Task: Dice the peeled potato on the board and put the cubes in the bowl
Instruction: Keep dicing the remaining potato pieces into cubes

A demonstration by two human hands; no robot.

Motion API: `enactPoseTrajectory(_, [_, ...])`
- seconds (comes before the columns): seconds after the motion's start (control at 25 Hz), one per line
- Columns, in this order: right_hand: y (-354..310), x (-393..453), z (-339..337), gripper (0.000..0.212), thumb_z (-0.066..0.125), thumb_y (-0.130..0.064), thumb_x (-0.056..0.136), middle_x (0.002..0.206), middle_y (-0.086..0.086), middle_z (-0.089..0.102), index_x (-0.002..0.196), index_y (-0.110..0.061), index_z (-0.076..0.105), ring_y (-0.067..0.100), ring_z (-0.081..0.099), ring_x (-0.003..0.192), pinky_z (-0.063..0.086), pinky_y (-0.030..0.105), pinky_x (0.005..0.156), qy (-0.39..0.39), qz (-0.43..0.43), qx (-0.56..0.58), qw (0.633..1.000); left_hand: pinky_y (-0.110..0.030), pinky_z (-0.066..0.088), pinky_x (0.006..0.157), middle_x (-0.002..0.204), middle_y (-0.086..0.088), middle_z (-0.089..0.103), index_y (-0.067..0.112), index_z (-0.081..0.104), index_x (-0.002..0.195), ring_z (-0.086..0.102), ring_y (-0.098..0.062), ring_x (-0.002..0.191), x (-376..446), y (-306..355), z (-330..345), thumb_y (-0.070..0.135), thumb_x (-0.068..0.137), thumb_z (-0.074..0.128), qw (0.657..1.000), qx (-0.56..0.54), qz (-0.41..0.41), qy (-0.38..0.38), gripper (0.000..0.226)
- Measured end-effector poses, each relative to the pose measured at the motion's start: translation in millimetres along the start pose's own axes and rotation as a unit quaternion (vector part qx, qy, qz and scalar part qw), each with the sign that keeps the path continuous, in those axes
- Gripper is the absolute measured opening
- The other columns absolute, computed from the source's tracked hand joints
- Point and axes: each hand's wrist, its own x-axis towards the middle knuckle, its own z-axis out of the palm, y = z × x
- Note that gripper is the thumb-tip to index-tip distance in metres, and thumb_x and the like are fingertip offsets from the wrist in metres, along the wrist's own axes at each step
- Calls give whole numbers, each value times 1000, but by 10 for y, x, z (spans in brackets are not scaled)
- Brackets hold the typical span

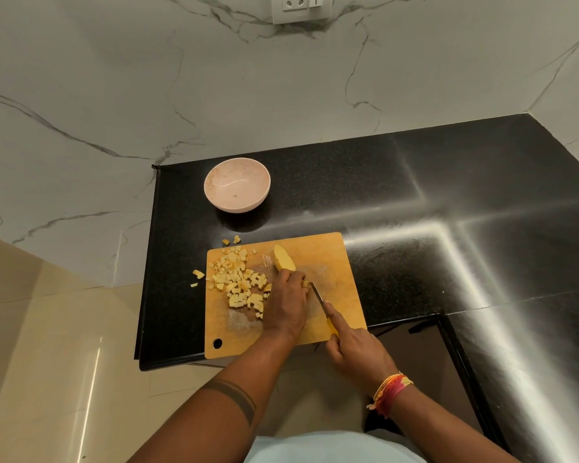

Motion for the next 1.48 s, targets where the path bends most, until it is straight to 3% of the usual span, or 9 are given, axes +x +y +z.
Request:
enactPoseTrajectory(0.36, [-90,-29,86,74,39,-33,100,66,-3,56,161,-39,-3,19,54,56,42,39,54,-3,13,20,1000,-32,51,85,122,-4,57,19,65,125,56,-23,110,17,-58,9,18,102,55,1000,10,-5,-11,25])
enactPoseTrajectory(0.72, [-188,-3,63,76,40,-30,100,62,-4,54,162,-38,-4,16,51,51,35,35,48,19,7,22,1000,-31,50,84,115,-2,60,18,70,116,58,-19,105,34,-96,-39,18,101,57,1000,-20,-4,-12,20])
enactPoseTrajectory(1.08, [-138,54,74,76,39,-30,99,64,-2,56,161,-39,-4,20,54,54,42,40,52,6,-3,5,1000,-33,49,85,110,-2,62,15,71,109,57,-19,103,79,-104,-28,22,98,63,999,-24,-16,-15,16])
enactPoseTrajectory(1.32, [-62,31,63,77,41,-29,99,60,-4,53,161,-41,-3,17,50,51,28,31,45,13,8,26,1000,-27,45,83,112,-2,62,16,71,115,57,-18,103,51,-110,-34,21,99,61,1000,-19,-4,-2,19])
enactPoseTrajectory(1.48, [-46,-90,134,79,39,-31,100,62,-5,55,158,-43,-13,13,50,49,29,28,45,8,6,35,999,-25,42,80,113,-3,60,16,70,115,55,-18,104,62,-112,-33,20,101,59,1000,-7,-2,-6,19])
